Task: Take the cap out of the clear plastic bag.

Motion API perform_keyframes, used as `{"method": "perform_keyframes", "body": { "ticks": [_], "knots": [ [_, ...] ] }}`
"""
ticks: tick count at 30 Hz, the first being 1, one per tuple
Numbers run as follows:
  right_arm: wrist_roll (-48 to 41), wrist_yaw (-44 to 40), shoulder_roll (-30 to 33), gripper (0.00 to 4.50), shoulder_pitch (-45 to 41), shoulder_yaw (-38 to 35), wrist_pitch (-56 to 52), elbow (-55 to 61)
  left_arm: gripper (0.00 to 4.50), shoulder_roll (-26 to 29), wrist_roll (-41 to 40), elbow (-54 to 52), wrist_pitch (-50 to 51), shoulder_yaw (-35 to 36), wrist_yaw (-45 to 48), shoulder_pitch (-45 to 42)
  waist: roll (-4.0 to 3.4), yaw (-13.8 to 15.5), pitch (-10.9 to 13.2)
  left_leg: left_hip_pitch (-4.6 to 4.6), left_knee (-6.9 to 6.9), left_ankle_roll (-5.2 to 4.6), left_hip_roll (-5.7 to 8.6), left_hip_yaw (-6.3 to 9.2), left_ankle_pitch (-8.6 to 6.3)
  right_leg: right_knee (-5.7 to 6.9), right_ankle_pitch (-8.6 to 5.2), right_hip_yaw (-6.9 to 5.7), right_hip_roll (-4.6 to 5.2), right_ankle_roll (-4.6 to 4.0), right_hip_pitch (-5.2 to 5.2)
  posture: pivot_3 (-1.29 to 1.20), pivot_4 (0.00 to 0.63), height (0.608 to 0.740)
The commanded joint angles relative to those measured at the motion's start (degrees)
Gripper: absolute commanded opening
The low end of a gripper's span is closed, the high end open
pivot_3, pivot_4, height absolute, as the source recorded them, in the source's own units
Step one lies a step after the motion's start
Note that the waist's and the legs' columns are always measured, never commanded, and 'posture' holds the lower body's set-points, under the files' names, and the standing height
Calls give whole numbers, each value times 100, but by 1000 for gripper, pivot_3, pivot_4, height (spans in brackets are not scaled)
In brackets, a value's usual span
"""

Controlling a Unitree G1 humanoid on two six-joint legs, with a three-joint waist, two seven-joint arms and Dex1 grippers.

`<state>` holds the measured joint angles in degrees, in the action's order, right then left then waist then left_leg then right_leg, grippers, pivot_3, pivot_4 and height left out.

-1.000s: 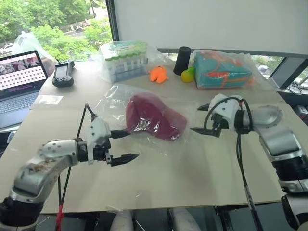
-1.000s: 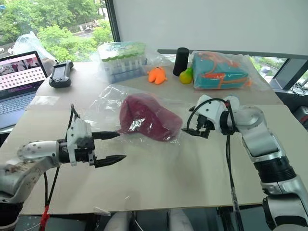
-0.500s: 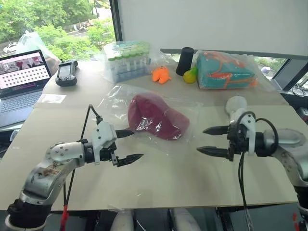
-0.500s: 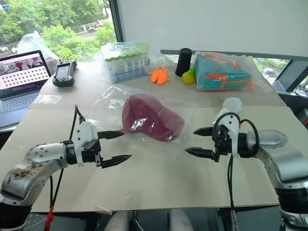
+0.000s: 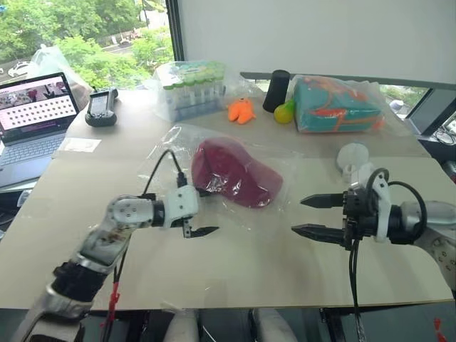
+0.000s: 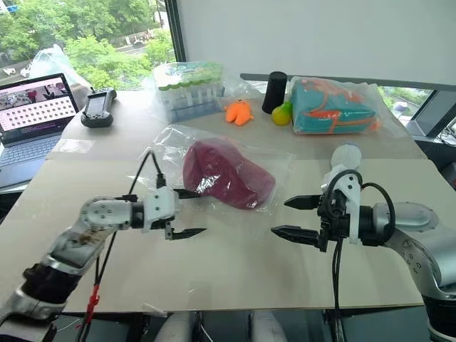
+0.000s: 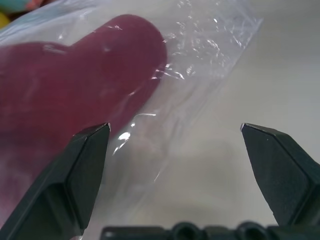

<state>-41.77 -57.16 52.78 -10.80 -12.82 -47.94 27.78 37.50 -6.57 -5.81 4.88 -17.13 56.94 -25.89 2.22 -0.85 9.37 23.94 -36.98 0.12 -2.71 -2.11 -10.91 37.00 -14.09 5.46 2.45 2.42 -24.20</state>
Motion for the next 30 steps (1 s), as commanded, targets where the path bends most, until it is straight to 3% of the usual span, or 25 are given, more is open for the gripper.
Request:
{"method": "perform_keyframes", "body": {
  "ticks": [1, 12, 19, 24, 30],
  "knots": [
    [-177, 137, 108, 4471, 96, -372, -60, 276, 4500, -108, 529, 283, -892, -246, 28, -242, 0, -3, 0, 1, 0, 0, 0, 0, 0, 0, 0, 0, 0, 0, -1, 0, 150, 740],
    [-553, 787, 38, 4471, 443, -742, -281, 771, 4500, -321, 2007, 1596, -2364, -956, -315, -351, -1, 15, -5, -8, -4, 0, 1, 3, 0, 1, 0, 1, 1, 9, 15, 0, 150, 740],
    [-679, 979, 59, 4471, 491, -733, -283, 870, 4500, -166, 1412, 2343, -2785, -960, 742, -668, 0, -46, -23, -25, -9, 0, -2, -1, 0, 1, 1, 3, 0, 13, 31, 0, 150, 740],
    [-629, 1025, 67, 4471, 455, -583, -203, 846, 4500, -518, 1843, 3600, -3041, -951, 219, -1356, -4, -28, -31, -27, -8, -1, 0, 2, 0, 1, 3, 2, -1, 16, 36, 0, 150, 740],
    [-583, 1043, 106, 4471, 342, -513, -184, 816, 4500, -734, 2189, 3202, -2977, -996, -301, -1211, -6, -23, -32, -87, -11, -1, 0, 2, 1, -20, -2, 2, 1, 8, 107, 0, 150, 740]
  ]
}}
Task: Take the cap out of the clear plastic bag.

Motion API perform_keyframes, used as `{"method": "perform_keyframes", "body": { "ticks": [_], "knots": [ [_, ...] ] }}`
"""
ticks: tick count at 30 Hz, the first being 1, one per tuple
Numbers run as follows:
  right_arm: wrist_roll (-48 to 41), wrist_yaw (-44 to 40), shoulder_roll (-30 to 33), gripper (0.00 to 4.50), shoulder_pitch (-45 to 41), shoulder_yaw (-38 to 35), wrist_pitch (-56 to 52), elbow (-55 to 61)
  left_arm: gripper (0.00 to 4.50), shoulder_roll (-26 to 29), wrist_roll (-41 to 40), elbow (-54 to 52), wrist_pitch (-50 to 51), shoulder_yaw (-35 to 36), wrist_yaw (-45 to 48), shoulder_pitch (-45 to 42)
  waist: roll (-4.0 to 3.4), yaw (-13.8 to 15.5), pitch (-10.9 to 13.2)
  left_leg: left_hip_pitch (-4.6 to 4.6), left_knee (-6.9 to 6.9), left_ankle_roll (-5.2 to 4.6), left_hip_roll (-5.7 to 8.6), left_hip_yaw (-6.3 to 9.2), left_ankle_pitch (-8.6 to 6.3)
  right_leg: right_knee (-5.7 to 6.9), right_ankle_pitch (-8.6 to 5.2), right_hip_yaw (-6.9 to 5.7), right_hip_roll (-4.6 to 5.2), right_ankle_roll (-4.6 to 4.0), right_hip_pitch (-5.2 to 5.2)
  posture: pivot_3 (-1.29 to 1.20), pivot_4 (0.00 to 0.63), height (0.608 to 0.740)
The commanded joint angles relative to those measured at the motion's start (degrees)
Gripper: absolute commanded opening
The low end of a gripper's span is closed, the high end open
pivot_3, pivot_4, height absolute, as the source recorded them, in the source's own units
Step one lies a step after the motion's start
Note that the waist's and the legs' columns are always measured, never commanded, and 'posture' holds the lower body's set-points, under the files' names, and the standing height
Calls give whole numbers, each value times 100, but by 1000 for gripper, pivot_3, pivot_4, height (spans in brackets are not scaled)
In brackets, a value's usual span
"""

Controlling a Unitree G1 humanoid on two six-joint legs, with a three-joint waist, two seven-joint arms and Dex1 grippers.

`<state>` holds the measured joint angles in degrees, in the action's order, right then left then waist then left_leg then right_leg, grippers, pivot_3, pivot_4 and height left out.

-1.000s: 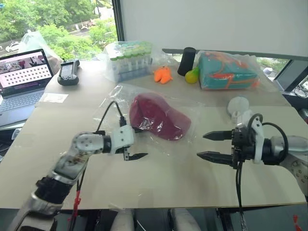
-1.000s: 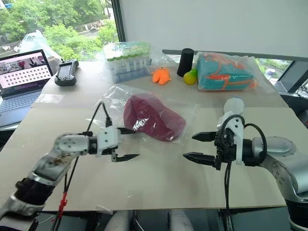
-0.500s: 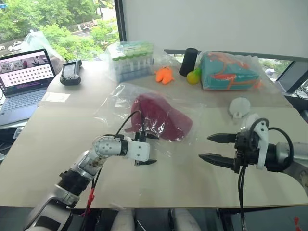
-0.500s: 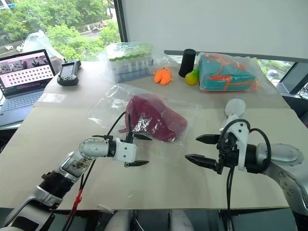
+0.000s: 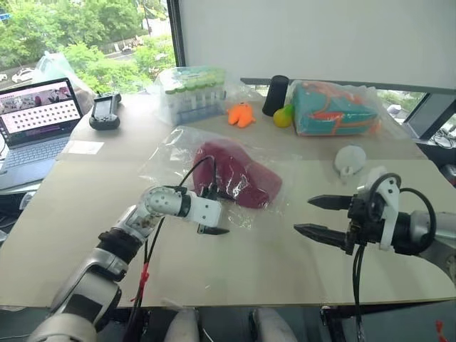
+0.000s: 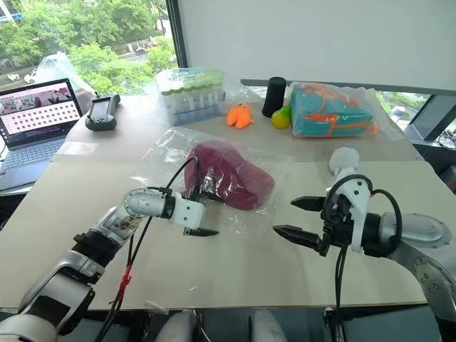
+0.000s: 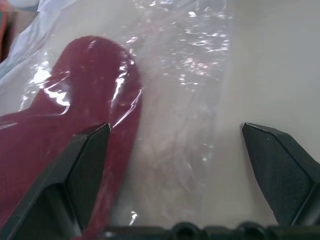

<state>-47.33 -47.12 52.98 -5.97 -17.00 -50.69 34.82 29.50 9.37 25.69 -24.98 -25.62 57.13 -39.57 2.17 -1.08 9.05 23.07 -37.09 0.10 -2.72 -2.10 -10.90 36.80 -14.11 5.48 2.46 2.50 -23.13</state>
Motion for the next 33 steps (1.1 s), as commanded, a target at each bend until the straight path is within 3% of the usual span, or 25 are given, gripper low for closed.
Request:
{"method": "perform_keyframes", "body": {
  "ticks": [1, 7, 14, 26, 32, 33],
  "knots": [
    [-39, 43, 86, 4471, -160, -100, 89, 112, 4500, 156, 862, 45, -129, -247, -438, 200, -1, 10, -1, 0, 0, 0, 0, 0, 0, 0, 0, 0, 0, 0, 0, 0, 150, 740],
    [8, 69, 56, 4471, -198, -41, 117, 76, 4500, 464, 1674, 502, -623, -502, -931, -22, 16, 34, -44, 1, 1, 0, 0, 1, 0, -4, 8, 0, 0, 15, 4, 0, 150, 740],
    [12, 160, 0, 4471, -137, -11, 147, 126, 4500, 84, 1970, 1194, -550, -627, -1597, -556, 17, -19, -53, -27, 5, 5, -1, -1, -3, -3, 0, 3, 0, -30, 16, 0, 150, 740],
    [3, 305, -18, 4471, -171, -19, 144, 129, 4500, -797, 1567, -503, 1117, -99, -1868, 576, 7, 117, -59, 21, 6, 1, 3, -3, -1, -25, 5, -1, 8, 24, -1, 0, 150, 740],
    [54, 343, -44, 4471, -231, 50, 178, 72, 4500, -879, 1780, -846, 1518, -115, -1894, 695, 8, 155, -59, 34, 10, -3, 2, 0, -5, -52, 4, -6, 8, 26, -2, 0, 150, 740],
    [54, 344, -46, 4490, -231, 47, 180, 72, 4240, -866, 1797, -846, 1515, -130, -1872, 679, 8, 156, -59, 35, 10, -4, 3, 0, -5, -56, 4, -6, 8, 27, -1, 0, 150, 740]
  ]
}}
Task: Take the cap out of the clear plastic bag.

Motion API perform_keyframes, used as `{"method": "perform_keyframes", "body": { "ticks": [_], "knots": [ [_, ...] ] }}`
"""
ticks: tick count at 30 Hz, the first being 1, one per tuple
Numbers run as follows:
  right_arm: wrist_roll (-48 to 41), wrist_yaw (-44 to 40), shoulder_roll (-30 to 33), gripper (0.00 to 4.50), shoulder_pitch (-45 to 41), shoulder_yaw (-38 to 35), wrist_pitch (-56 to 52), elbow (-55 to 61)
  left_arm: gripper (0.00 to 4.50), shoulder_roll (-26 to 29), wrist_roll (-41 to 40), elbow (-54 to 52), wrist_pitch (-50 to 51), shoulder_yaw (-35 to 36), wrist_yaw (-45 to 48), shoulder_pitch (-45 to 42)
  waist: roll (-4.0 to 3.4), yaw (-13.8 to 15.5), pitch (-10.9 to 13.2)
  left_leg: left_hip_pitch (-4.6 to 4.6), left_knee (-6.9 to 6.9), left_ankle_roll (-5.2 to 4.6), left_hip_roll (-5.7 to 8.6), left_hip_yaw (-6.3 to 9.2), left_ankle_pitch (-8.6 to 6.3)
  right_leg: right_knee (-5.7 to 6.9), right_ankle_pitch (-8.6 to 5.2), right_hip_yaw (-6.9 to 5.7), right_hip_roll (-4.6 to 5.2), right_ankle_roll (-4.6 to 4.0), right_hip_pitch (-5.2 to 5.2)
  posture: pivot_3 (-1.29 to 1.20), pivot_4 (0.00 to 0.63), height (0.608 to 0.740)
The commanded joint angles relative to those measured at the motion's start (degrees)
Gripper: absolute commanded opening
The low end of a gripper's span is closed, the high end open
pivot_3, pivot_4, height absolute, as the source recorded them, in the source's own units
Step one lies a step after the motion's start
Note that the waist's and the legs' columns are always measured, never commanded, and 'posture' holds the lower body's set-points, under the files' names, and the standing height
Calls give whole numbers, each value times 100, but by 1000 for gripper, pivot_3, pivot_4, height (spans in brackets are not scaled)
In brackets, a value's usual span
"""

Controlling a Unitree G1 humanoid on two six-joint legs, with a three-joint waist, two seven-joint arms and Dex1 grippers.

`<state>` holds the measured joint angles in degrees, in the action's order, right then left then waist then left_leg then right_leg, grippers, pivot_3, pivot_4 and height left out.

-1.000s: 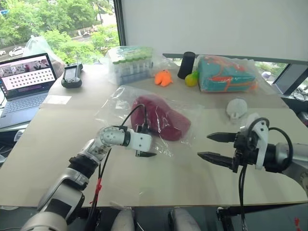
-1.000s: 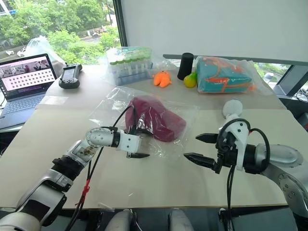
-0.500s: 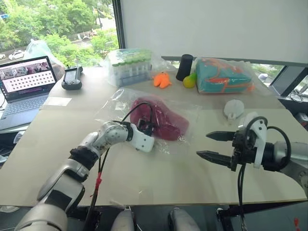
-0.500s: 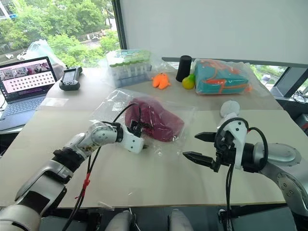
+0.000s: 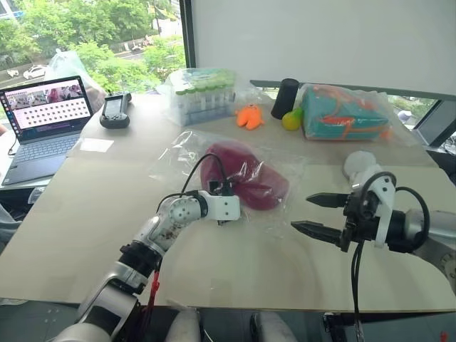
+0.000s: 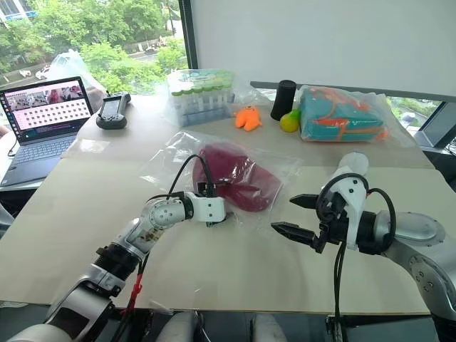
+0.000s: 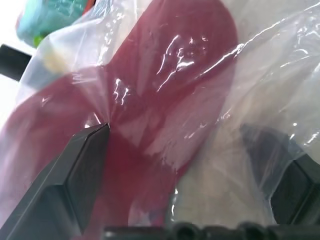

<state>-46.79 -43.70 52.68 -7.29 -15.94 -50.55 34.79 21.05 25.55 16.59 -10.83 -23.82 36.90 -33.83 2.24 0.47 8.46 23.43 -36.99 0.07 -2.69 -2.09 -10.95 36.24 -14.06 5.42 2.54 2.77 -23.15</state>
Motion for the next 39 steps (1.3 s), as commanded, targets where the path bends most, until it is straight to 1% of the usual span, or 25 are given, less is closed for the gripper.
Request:
{"method": "perform_keyframes", "body": {
  "ticks": [1, 3, 6, 7, 8, 10, 11, 12, 16, 19, 23, 24, 26, 28, 32, 34, 36, 39],
  "knots": [
    [3, 3, -18, 4500, -101, -60, 170, 72, 3970, 16, 207, 74, 19, -346, 185, 79, 0, 0, 0, 1, 0, 0, 0, 0, 0, -2, 0, 0, 0, 0, 0, 0, 150, 740],
    [21, 2, -17, 4500, -112, -51, 178, 56, 3336, 89, 232, 85, -150, -402, 237, 45, 0, 0, 0, 4, 1, 0, 0, 0, 0, -5, 1, 0, 0, 0, 0, 0, 150, 740],
    [35, 3, -27, 4500, -128, -49, 178, 45, 2187, 133, 268, 103, -246, -441, 226, 20, 0, -6, 0, 6, 2, 0, -1, 0, 0, -6, 1, 1, 0, -1, -2, 0, 150, 740],
    [39, 3, -31, 4500, -131, -50, 177, 46, 1890, 142, 279, 116, -273, -456, 219, 11, 0, -4, 0, 6, 2, 0, -1, 0, 0, -6, 1, 1, 0, -1, -2, 0, 150, 740],
    [41, 10, -36, 4500, -134, -47, 174, 50, 1414, 148, 283, 132, -293, -464, 213, 7, 0, -4, 1, 7, 3, 0, -1, 0, 0, -7, 1, 0, 0, -1, -3, 0, 150, 740],
    [49, 19, -45, 4500, -134, -42, 173, 56, 864, 171, 306, 163, -353, -495, 213, -16, 0, -5, 0, 10, 3, 0, -1, 0, 0, -8, 1, 1, 0, -1, -4, 0, 150, 740],
    [55, 23, -52, 4500, -122, -45, 179, 59, 401, 187, 344, 178, -427, -518, 171, -34, 0, -7, 0, 9, 3, 0, -1, 0, 0, -9, 1, 1, 0, -1, -4, 0, 150, 740],
    [59, 25, -56, 4500, -114, -47, 183, 61, 99, 197, 372, 189, -480, -534, 138, -47, 0, -11, 0, 10, 3, 0, -1, 0, -1, -9, 1, 1, 0, -1, -4, 0, 150, 740],
    [72, 67, -91, 4500, -128, -26, 183, 62, 99, 381, 487, 349, -978, -572, -30, -126, 0, -17, 0, 9, 6, -3, -1, 0, -2, -10, 1, 1, 0, 0, -4, 0, 150, 740],
    [107, 71, -107, 4500, -167, 21, 203, 19, 99, 830, 806, 730, -1876, -588, -500, -309, 0, -37, 1, 8, 6, -3, -2, 0, -2, -10, 1, 2, 0, 0, -4, 0, 150, 740],
    [172, 56, -119, 4500, -232, 103, 241, -35, 99, 1640, 1500, 1651, -3314, -693, -1744, -736, 3, -164, 4, 1, 12, -3, -9, -1, -2, -9, 7, 4, -5, -6, -5, 0, 150, 740],
    [178, 57, -123, 4500, -248, 117, 243, -43, 99, 1740, 1605, 1859, -3514, -714, -1970, -819, 4, -190, 6, -3, 13, -3, -11, -2, -2, -5, 8, 6, -7, -7, -5, 0, 150, 740],
    [215, 40, -133, 4500, -262, 149, 269, -67, 99, 2143, 2220, 2561, -3960, -900, -2922, -1146, 6, -229, 8, -7, 15, -3, -13, -2, -2, -4, 10, 5, -7, -8, -6, 0, 150, 740],
    [247, 29, -148, 4500, -268, 180, 294, -89, 99, 2425, 2813, 3171, -4289, -1132, -3954, -1459, 18, -254, 16, -4, 15, -3, -12, -2, -2, -5, 10, 4, -6, -6, -9, 0, 150, 740],
    [274, 14, -196, 4500, -307, 251, 335, -125, 99, 2595, 3913, 4182, -4342, -1803, -5904, -2001, 23, -256, 20, 12, 16, -2, -7, -3, -3, -10, 8, 3, -3, 4, -19, 0, 150, 740],
    [296, 15, -245, 4500, -368, 345, 358, -146, 99, 2596, 4446, 4752, -4011, -2217, -6898, -2279, 25, -225, 21, 29, 16, 0, -4, -3, -4, -11, 7, 1, -1, 7, -31, 0, 150, 740],
    [314, 14, -284, 4500, -426, 416, 372, -172, 99, 2540, 4778, 5192, -3695, -2537, -7524, -2485, 28, -203, 22, 44, 15, 0, -3, -3, -4, -7, 9, 1, -2, 11, -50, 0, 150, 740],
    [330, 11, -327, 4500, -511, 508, 364, -225, 99, 2399, 5053, 5596, -3362, -2894, -8062, -2713, 28, -190, 22, 84, 14, 0, 0, -6, -4, 8, 10, 5, -4, 11, -103, 0, 150, 740]
  ]
}}
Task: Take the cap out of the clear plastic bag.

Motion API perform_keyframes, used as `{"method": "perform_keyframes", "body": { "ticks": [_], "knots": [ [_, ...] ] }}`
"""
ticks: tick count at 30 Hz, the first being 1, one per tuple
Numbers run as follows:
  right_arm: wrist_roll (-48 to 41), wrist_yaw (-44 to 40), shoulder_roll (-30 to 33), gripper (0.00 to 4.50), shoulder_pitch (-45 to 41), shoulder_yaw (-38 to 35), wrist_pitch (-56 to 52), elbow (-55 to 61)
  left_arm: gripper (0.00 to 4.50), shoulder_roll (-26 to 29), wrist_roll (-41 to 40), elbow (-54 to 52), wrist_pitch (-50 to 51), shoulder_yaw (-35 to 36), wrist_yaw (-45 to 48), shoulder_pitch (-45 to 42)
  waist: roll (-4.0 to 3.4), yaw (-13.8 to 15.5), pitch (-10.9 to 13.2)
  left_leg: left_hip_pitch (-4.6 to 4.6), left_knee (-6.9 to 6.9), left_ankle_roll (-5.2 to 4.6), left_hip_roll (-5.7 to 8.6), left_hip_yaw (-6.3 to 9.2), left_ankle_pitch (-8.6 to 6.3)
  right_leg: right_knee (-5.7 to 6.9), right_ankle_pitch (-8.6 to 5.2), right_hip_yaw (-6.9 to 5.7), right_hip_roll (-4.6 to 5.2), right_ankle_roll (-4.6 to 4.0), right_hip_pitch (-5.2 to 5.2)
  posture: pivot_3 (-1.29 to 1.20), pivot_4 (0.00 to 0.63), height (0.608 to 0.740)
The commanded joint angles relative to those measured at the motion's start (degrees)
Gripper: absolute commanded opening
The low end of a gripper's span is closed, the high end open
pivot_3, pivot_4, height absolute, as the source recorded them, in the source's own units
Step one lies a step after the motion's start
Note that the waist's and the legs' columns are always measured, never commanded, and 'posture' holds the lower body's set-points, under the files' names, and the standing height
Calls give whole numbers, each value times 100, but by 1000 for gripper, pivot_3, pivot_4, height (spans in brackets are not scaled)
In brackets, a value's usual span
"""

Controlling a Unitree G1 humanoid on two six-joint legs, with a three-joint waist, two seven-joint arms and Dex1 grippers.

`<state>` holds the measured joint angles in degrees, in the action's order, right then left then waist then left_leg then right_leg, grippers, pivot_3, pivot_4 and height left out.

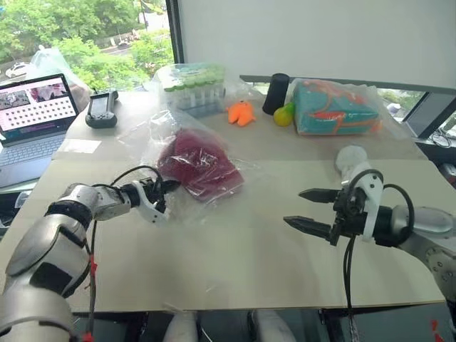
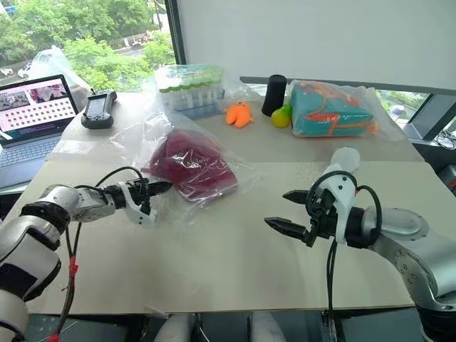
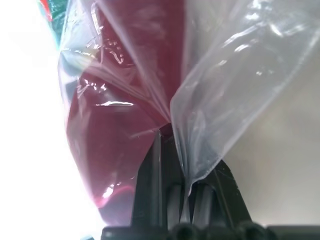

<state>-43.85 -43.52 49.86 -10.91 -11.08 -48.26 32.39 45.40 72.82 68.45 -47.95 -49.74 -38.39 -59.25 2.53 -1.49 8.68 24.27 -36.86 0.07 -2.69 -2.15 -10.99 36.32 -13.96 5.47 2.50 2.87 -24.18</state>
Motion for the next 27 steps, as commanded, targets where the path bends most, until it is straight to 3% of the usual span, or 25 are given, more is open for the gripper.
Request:
{"method": "perform_keyframes", "body": {
  "ticks": [1, 4, 7, 11, 13, 22, 25, 27],
  "knots": [
    [23, -5, -54, 4500, -190, 45, 122, -9, 99, -74, 357, 502, 394, -375, -623, -224, 0, 16, 0, 3, 0, 0, 0, 0, 0, 5, 0, 0, 0, 0, -5, 0, 150, 740],
    [32, -24, -53, 4500, -265, 88, 126, -54, 99, -120, 353, 633, 379, -500, -843, -302, 1, 49, 1, 6, 0, 2, 2, -2, -1, 18, -1, 0, 0, -2, -15, 0, 150, 740],
    [82, -63, -58, 4500, -347, 133, 145, -125, 818, -110, 166, 659, 90, -429, -812, -311, 10, 68, 6, 6, 0, 3, 4, -2, -2, 28, -3, 0, 0, -4, -18, 0, 150, 740],
    [143, -150, -80, 4500, -465, 255, 202, -228, 2255, -22, 44, 623, -212, -418, -625, -222, 15, 90, 9, 9, -1, 4, 5, -2, -2, 30, -2, 0, 2, -7, -19, 0, 150, 740],
    [175, -188, -84, 4500, -521, 302, 226, -286, 2255, 62, -190, 615, -540, -296, -309, -184, 15, 85, 9, 7, -3, 4, 5, -2, -2, 33, -1, 0, 2, -9, -18, 0, 150, 740],
    [290, -506, -77, 4500, -734, 447, 341, -576, 2255, 700, -1991, 398, -2662, 563, 3151, 71, 14, 57, 8, 3, -3, 5, 2, -8, -2, 37, 19, 0, 2, -52, -18, 0, 150, 740],
    [346, -604, -68, 4500, -781, 486, 395, -671, 2255, 752, -3108, 739, -3075, 1100, 4800, 145, 13, 65, 8, 2, -4, 4, 1, -8, -2, 40, 19, 0, 2, -56, -17, 0, 150, 740],
    [379, -667, -64, 4500, -822, 518, 416, -738, 2255, 609, -3265, 1960, -3689, 1643, 6053, -301, 14, 73, 8, 3, -5, 4, 1, -9, -2, 43, 18, -1, 3, -58, -18, 0, 150, 740]
  ]
}}
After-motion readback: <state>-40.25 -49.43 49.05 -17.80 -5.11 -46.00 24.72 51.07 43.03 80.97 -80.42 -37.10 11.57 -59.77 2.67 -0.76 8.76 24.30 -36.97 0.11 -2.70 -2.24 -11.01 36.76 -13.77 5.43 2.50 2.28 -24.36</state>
